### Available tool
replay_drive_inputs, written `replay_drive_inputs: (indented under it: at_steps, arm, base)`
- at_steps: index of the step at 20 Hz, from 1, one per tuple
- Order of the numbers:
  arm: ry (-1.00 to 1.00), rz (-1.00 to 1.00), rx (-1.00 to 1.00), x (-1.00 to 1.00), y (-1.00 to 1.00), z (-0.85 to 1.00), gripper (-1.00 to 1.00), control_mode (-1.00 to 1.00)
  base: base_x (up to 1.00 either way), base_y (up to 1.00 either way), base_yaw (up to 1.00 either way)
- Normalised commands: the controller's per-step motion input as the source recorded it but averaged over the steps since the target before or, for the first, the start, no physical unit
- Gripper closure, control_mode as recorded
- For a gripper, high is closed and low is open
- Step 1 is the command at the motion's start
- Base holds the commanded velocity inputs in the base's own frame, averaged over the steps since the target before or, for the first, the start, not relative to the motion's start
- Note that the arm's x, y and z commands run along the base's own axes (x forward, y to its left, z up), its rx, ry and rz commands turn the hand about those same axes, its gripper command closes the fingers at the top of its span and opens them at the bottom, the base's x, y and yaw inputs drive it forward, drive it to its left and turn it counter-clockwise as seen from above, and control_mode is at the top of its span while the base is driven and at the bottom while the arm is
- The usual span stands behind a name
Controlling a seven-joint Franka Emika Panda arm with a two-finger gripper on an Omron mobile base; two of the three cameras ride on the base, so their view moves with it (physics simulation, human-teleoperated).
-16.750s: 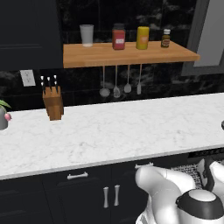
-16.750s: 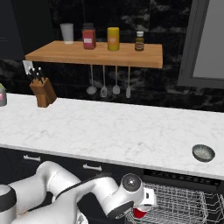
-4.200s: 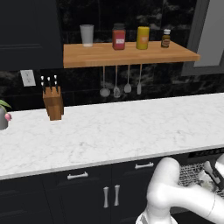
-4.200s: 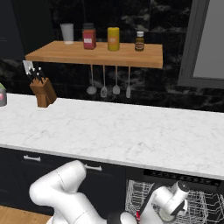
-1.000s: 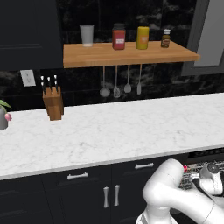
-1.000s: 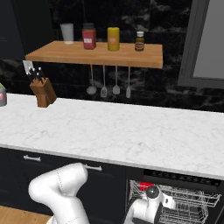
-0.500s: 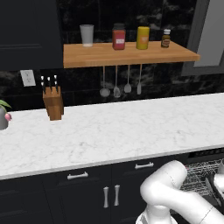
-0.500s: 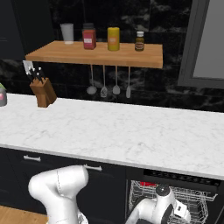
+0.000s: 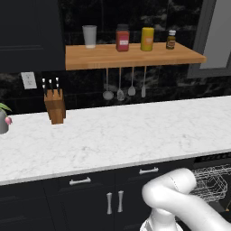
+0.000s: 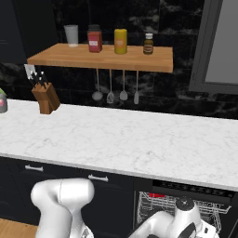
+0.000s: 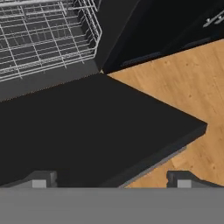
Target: Pick up the cup and bowl from the counter, place them in the dishwasher, and close the dishwasher door.
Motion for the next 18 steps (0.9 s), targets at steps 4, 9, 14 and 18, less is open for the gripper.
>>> replay_drive_inputs:
  at_steps: [4, 9, 14, 18]
  arm:
    - [0.0, 0.11, -0.07, -0.86, 0.38, 0.02, -1.0, -1.0]
    - [-0.03, 0.13, 0.04, -0.39, -0.03, 0.0, -1.0, -1.0]
    - [-0.33, 0.27, 0.23, -0.87, -0.04, 0.49, -1.0, -1.0]
    - [-0.47, 0.27, 0.24, -1.0, 0.0, 0.64, -1.0, -1.0]
  base:
    - [0.0, 0.0, 0.0]
    - [0.0, 0.0, 0.0]
    - [0.0, 0.0, 0.0]
    - [0.0, 0.0, 0.0]
